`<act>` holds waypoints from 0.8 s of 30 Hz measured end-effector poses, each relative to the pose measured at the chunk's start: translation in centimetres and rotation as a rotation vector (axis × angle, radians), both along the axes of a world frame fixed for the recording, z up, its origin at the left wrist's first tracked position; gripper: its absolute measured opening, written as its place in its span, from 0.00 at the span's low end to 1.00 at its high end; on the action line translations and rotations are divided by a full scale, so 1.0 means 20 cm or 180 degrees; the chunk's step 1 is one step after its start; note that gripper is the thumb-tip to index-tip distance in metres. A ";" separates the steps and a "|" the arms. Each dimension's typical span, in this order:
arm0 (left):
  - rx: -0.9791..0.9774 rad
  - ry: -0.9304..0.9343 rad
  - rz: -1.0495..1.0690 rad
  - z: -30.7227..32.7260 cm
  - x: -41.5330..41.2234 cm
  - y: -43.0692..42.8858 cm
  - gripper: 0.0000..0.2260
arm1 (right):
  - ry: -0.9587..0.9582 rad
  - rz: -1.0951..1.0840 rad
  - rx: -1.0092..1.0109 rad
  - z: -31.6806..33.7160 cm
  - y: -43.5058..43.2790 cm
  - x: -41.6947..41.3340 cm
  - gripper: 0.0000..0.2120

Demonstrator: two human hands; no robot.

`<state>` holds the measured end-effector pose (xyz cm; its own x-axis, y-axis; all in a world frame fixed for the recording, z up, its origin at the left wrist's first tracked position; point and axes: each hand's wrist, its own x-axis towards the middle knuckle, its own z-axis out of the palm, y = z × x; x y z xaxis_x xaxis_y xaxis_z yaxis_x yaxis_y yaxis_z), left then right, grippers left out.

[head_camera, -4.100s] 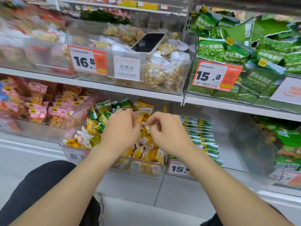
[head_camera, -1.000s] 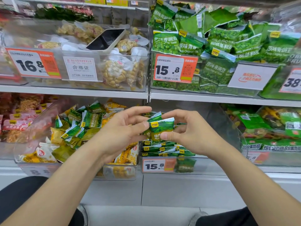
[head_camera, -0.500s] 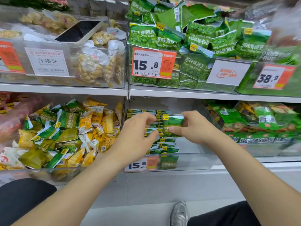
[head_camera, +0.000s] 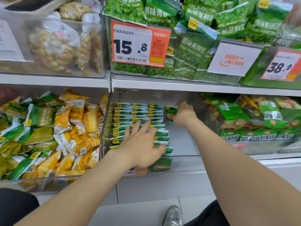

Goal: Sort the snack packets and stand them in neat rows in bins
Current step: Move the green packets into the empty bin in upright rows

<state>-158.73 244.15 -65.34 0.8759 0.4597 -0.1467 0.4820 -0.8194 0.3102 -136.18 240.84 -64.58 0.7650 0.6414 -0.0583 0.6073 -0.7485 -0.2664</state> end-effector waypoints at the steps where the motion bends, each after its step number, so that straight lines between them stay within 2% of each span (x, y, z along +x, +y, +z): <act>1: -0.0024 0.0035 -0.0014 0.00 0.00 0.00 0.33 | 0.0071 -0.0014 -0.0013 0.00 0.03 0.00 0.29; 8: -0.0108 0.0088 0.0004 -0.01 -0.01 0.00 0.33 | -0.0078 -0.0807 0.0335 -0.09 0.09 0.00 0.43; 11: -0.0085 0.0066 0.0066 -0.01 -0.02 -0.01 0.32 | -0.0049 -0.0909 0.0477 -0.11 0.09 0.03 0.34; 13: -0.0009 0.0044 0.0137 -0.02 -0.02 -0.01 0.33 | 0.0183 -0.0912 0.0603 -0.13 0.10 0.03 0.27; 17: 0.0188 -0.0050 0.0199 -0.03 -0.03 -0.03 0.34 | 0.0403 -0.0891 0.0731 -0.14 0.12 0.00 0.25; 24: 0.0293 -0.0003 0.0262 -0.02 -0.04 -0.05 0.37 | 0.0468 -0.0757 0.0965 -0.13 0.13 0.00 0.15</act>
<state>-159.45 243.25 -65.68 0.8347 0.5416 -0.0998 0.5487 -0.8021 0.2358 -136.15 243.53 -67.26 0.8916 0.4526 -0.0135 0.3658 -0.7376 -0.5675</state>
